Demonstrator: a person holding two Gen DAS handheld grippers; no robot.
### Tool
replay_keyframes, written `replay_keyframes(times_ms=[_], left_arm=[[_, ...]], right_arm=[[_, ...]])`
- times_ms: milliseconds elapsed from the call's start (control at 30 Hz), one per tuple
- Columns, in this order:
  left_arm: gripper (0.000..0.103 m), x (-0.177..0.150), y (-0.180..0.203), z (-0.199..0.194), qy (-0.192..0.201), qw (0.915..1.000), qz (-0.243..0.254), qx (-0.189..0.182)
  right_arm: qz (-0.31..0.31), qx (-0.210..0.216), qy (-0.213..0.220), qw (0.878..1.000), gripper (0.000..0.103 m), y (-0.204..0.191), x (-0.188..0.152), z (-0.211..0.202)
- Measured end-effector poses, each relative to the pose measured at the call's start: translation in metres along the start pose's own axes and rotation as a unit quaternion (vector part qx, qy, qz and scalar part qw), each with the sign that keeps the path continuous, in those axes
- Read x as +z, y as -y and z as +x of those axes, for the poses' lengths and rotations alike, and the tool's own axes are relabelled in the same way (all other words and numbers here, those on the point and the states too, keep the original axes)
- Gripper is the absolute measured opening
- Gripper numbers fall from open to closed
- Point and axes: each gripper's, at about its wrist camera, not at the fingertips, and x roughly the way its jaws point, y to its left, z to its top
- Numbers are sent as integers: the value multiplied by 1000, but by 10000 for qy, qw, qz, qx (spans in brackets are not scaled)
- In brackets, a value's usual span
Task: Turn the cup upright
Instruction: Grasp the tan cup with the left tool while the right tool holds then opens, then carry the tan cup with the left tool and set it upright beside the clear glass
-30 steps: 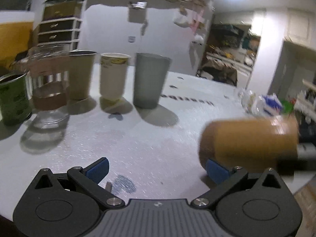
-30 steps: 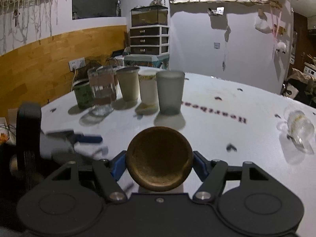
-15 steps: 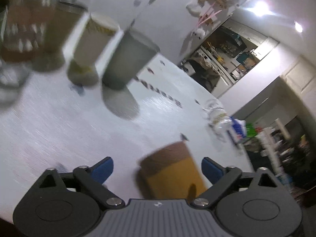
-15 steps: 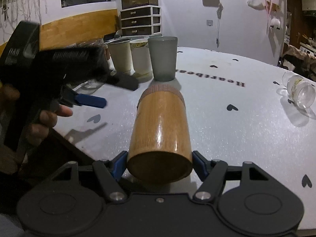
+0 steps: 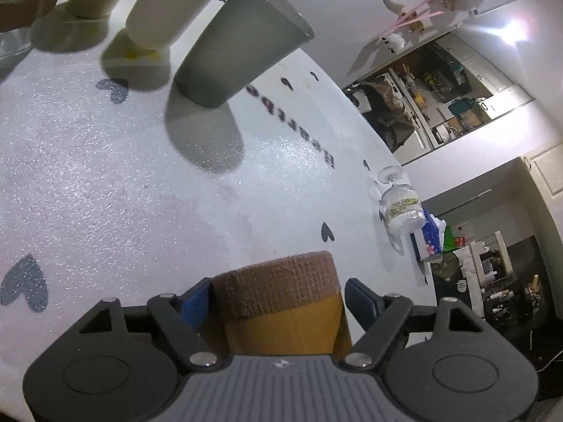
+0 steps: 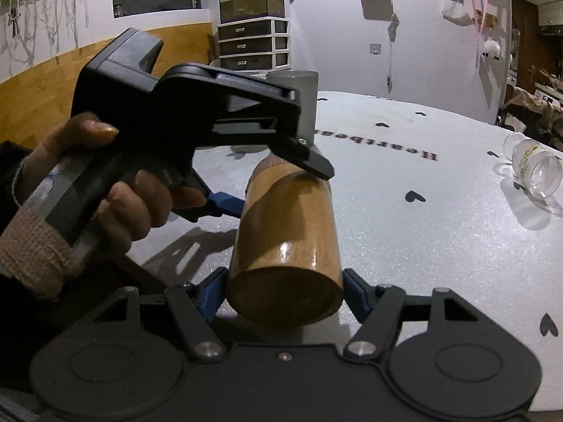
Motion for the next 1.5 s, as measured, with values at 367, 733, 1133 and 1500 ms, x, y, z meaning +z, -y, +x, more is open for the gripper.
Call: replay_keyframes(times_ms=[367,733,1133,1500], left_arm=[[76,-5,13,-49,1051,9877,1154,30],[74,-22,33,-93,2210,9278,2806,1076],[74,35,8,-85,2897,8912,2941,1880],[74,54,9,-61,3306,8303,3490,2821]], right_arm=[[-774,-299,257,9962,70,-20,2,6],[-678,-1,558,9961,70,-29,22,44],[-401,-69,795,9960,89,-15,29,45],[-223,-205,962,9949,89,-2,25,29]])
